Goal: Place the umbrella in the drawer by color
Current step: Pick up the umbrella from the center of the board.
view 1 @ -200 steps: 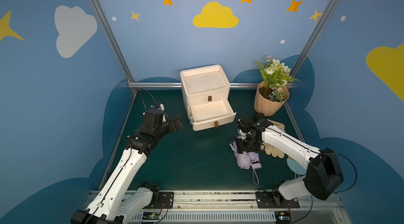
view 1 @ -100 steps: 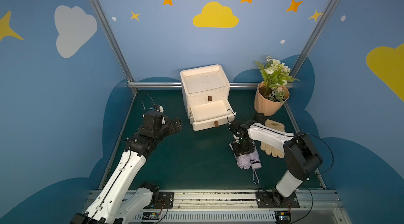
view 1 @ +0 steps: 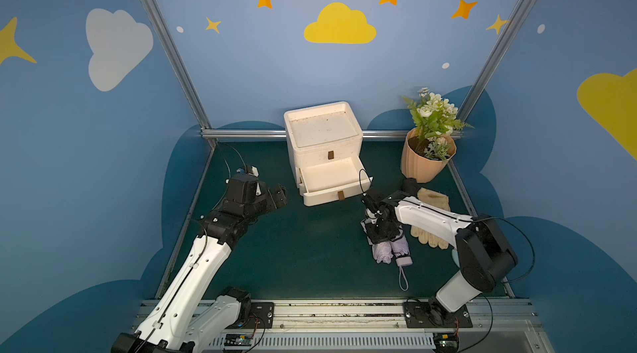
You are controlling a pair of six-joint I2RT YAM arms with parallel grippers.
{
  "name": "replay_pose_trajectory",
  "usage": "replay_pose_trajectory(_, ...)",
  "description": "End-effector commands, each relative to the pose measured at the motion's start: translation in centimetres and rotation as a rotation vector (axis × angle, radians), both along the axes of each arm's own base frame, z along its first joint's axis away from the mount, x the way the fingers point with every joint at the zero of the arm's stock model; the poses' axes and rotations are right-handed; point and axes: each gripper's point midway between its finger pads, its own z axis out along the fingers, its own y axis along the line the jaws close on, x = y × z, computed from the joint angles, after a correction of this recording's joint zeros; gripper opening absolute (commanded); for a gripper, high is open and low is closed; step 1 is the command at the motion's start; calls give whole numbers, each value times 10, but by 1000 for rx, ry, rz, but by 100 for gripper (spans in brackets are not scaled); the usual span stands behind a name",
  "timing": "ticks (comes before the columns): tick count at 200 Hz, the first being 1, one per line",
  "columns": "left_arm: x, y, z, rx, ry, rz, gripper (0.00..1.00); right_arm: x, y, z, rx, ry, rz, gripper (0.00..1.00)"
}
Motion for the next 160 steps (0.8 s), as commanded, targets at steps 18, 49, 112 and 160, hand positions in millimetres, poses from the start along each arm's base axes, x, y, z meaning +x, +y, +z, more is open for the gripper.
replay_pose_trajectory(18, -1, -3, 9, -26, -14, -14, 100, 11, 26, 60, 247, -136, 68, 32)
replay_pose_trajectory(49, 3, -24, 6, -129, -3, -77, 100, 33, 54, 122, 556, -246, -1, 32)
replay_pose_trajectory(112, 39, -56, -2, -321, 49, -146, 94, 93, 81, 207, 1083, -206, -468, 32)
replay_pose_trajectory(160, 63, -60, -12, -315, 71, -126, 91, 107, 90, 181, 912, -47, -922, 20)
